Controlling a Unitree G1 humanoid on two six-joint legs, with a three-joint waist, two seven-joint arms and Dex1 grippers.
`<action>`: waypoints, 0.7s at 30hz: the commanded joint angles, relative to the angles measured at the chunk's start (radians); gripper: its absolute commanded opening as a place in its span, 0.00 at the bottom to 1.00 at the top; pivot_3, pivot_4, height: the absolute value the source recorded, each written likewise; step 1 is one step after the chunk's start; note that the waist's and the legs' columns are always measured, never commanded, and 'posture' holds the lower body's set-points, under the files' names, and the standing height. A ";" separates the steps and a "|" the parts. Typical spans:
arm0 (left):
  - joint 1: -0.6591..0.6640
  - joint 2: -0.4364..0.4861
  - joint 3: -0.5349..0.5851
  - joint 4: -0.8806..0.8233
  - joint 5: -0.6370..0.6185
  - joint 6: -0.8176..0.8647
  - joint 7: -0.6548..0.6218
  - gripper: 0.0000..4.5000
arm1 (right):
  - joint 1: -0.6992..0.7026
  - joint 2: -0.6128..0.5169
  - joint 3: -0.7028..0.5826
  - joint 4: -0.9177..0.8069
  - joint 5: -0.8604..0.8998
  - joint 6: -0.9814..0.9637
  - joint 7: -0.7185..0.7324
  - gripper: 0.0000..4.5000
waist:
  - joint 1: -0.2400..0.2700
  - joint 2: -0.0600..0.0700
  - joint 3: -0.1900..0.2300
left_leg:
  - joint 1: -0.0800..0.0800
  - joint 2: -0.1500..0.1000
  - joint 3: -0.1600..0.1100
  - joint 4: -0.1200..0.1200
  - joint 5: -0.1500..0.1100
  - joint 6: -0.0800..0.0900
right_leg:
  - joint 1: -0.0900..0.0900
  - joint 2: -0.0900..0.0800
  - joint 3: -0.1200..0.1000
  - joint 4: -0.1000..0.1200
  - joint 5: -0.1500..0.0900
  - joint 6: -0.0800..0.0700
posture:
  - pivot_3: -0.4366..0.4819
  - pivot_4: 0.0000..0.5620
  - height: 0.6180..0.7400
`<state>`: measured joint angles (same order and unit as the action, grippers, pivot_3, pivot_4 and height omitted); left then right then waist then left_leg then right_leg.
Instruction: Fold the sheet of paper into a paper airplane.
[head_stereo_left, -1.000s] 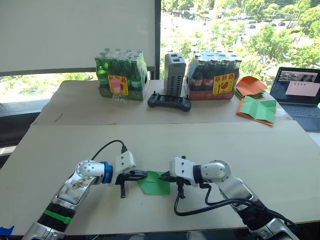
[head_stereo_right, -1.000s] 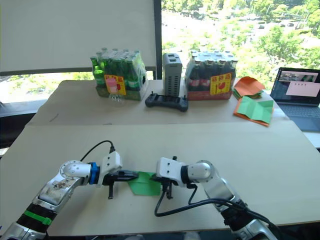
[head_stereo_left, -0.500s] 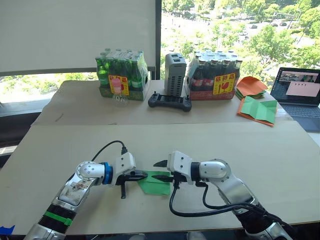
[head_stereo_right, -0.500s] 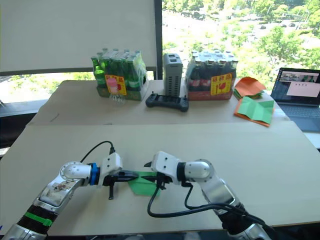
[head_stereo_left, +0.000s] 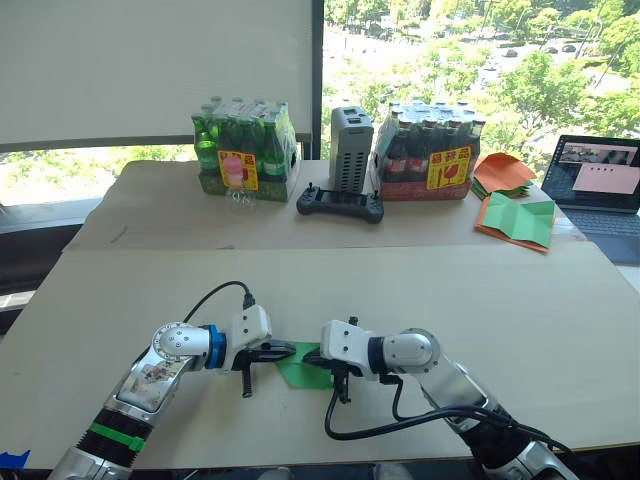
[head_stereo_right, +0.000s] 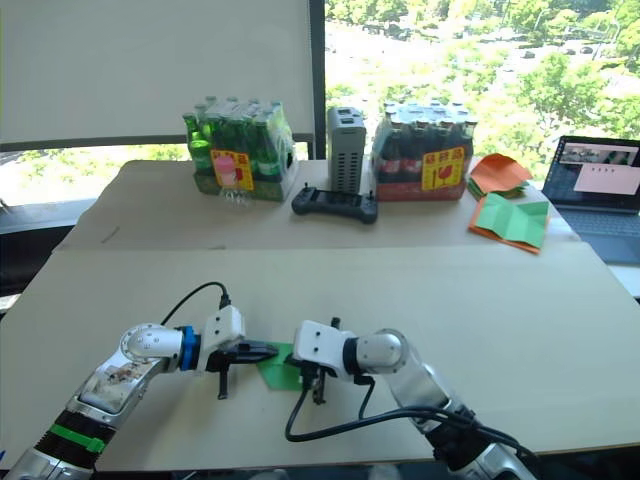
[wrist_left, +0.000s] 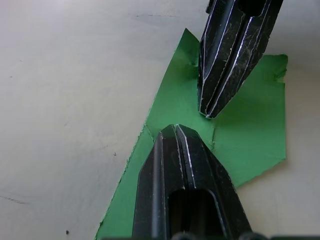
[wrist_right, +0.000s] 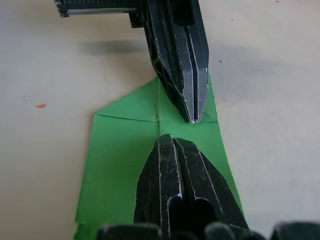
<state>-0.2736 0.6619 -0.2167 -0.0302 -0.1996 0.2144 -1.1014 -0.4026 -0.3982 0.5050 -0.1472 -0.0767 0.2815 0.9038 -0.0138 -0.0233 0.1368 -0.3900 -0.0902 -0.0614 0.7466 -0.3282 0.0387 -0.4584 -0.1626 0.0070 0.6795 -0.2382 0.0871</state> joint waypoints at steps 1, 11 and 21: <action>0.029 0.012 -0.030 0.027 0.042 0.006 0.001 0.00 | -0.010 0.006 0.011 0.001 -0.013 0.004 -0.004 0.01 | 0.000 0.000 0.000 | 0.000 0.000 0.000 0.000 0.000 0.000 | 0.000 0.000 0.000 0.000 0.000 0.000 | 0.48 0.27 0.49; 0.027 0.015 -0.030 0.030 0.051 -0.005 0.009 0.00 | 0.016 -0.050 0.053 0.028 -0.074 0.089 0.013 0.01 | 0.001 0.000 -0.001 | 0.002 0.000 0.000 0.000 0.000 0.000 | 0.001 0.000 0.000 0.000 0.000 0.000 | 0.48 0.27 0.49; 0.029 0.020 -0.026 0.035 0.052 -0.013 0.004 0.00 | 0.063 -0.114 0.016 -0.036 -0.051 0.153 0.016 0.01 | 0.008 0.001 -0.003 | 0.006 0.000 0.000 -0.001 -0.001 0.001 | 0.002 0.000 0.000 -0.002 0.000 0.000 | 0.48 0.27 0.49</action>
<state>-0.2654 0.6630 -0.2215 -0.0264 -0.1849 0.1896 -1.0924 -0.3800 -0.4714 0.5155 -0.2223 -0.1062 0.3677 0.9050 -0.0057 -0.0226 0.1336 -0.3843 -0.0903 -0.0614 0.7460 -0.3290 0.0401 -0.4560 -0.1629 0.0068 0.6777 -0.2383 0.0873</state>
